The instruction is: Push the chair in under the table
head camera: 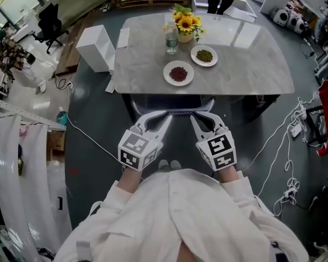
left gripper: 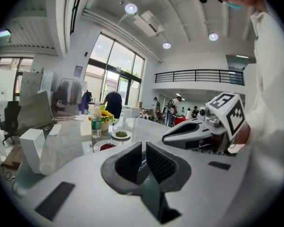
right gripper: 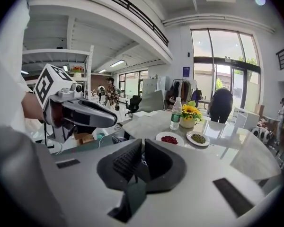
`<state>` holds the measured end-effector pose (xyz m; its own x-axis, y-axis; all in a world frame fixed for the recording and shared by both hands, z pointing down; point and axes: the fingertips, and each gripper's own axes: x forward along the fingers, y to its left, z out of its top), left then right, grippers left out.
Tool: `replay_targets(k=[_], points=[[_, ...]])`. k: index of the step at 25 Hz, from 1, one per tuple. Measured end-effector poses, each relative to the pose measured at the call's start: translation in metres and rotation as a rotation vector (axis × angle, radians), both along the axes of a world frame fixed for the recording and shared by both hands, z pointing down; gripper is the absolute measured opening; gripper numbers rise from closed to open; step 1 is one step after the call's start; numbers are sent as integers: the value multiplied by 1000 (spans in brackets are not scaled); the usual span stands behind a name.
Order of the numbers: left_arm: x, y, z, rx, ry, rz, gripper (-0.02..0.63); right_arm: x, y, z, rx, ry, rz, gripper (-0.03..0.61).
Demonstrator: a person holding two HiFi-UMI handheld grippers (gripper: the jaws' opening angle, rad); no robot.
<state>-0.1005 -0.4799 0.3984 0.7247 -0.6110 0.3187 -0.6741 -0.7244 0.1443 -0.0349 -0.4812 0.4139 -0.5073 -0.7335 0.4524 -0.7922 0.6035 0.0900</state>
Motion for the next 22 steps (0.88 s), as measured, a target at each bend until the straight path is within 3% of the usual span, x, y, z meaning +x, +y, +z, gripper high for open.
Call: replay_targets(k=[5, 10, 16, 22], points=[[3, 13, -9, 1, 55, 42, 23, -4, 8, -13, 1, -99, 18, 41], [7, 26, -19, -8, 166, 88, 21, -17, 16, -34, 34, -245, 6, 37], [3, 30, -10, -13, 105, 73, 21, -28, 26, -37, 58, -252, -47, 37], [-6, 27, -6, -36, 102, 15, 15, -26, 23, -38, 56, -251, -39, 35]])
